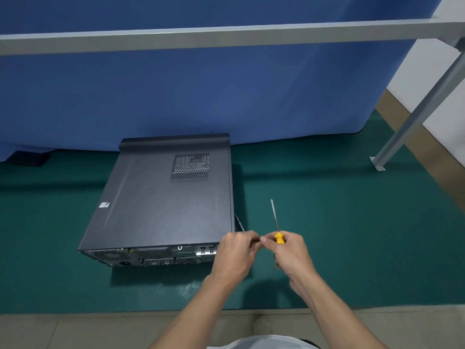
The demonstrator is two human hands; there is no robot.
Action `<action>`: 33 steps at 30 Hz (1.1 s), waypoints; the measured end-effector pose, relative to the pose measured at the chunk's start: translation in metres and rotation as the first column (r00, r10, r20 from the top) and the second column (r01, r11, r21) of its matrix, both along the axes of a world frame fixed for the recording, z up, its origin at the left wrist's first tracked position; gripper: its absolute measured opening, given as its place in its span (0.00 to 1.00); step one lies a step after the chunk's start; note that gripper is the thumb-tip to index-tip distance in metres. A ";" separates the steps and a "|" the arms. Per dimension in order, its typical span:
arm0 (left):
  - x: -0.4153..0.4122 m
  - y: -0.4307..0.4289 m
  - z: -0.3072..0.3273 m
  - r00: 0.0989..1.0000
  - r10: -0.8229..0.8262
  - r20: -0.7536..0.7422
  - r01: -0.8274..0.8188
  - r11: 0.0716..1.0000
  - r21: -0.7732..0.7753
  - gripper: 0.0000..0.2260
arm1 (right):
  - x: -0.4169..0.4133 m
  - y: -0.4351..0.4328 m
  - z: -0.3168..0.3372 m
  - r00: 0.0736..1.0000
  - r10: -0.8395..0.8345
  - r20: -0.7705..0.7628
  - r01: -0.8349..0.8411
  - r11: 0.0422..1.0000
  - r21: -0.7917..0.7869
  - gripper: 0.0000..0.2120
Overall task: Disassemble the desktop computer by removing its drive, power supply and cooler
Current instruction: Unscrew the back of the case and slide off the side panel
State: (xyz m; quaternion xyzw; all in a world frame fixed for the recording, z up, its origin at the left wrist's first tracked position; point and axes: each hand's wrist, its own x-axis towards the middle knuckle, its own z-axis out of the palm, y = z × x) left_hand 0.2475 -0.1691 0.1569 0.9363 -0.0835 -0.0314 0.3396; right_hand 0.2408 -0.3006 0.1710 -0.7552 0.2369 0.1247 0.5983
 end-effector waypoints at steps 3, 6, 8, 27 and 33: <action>0.011 -0.004 -0.002 0.999 -0.032 0.017 0.032 0.999 0.023 0.08 | 0.012 -0.010 -0.004 0.998 0.049 -0.044 -0.049 0.999 0.009 0.08; 0.023 -0.009 -0.004 0.999 -0.039 -0.013 0.038 0.999 -0.020 0.09 | 0.028 -0.019 -0.010 0.993 0.103 -0.053 -0.103 0.995 -0.014 0.08; 0.033 -0.011 -0.005 1.000 -0.013 0.008 0.013 1.000 -0.024 0.10 | 0.040 -0.024 -0.014 0.993 0.109 -0.038 -0.110 0.993 -0.032 0.08; 0.132 0.036 -0.033 0.944 0.322 0.079 -0.322 0.837 0.443 0.28 | 0.269 -0.026 -0.096 0.936 0.321 -0.145 -0.346 0.760 -0.550 0.07; 0.132 0.034 -0.031 0.942 0.332 0.059 -0.320 0.827 0.463 0.27 | 0.304 -0.003 -0.122 0.891 0.432 -0.138 -0.381 0.548 -0.745 0.08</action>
